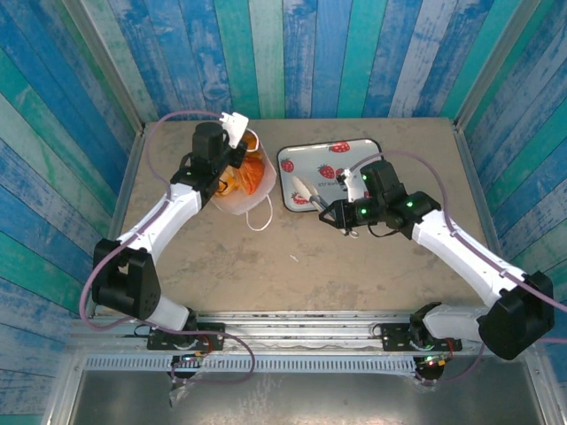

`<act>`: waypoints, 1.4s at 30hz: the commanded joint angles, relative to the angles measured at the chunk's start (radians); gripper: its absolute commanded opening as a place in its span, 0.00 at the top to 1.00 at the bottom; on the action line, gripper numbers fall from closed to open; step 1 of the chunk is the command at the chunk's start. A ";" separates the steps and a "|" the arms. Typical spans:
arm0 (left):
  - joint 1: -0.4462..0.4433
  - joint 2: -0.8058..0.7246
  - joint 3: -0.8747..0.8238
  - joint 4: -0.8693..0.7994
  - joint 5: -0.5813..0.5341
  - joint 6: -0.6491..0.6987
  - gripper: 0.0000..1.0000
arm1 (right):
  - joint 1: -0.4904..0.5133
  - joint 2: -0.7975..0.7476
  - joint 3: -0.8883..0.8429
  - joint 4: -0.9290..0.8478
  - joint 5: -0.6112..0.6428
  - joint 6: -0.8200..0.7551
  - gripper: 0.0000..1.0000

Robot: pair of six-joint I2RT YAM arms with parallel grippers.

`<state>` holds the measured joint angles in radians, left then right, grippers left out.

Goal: Take the fake bread out of the paper bag

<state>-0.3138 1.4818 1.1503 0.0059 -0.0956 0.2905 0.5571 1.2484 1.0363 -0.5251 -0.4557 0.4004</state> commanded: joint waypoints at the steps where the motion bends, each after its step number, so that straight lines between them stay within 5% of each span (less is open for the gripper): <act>1: -0.002 -0.083 0.005 0.068 -0.001 -0.014 1.00 | 0.033 -0.035 0.060 -0.059 -0.002 0.034 0.64; 13: -0.008 -0.039 0.075 0.015 -0.052 -0.081 1.00 | 0.189 0.101 0.237 -0.093 -0.023 0.088 0.62; 30: -0.063 -0.005 0.066 0.061 -0.139 -0.138 1.00 | 0.184 0.364 0.391 -0.080 0.013 0.158 0.58; 42: -0.091 0.029 0.077 0.065 -0.243 -0.205 1.00 | 0.145 0.406 0.396 -0.085 0.035 0.189 0.57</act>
<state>-0.3981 1.4837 1.1793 -0.0154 -0.2909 0.1314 0.7067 1.6382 1.4067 -0.6136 -0.4343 0.5728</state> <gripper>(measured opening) 0.047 0.424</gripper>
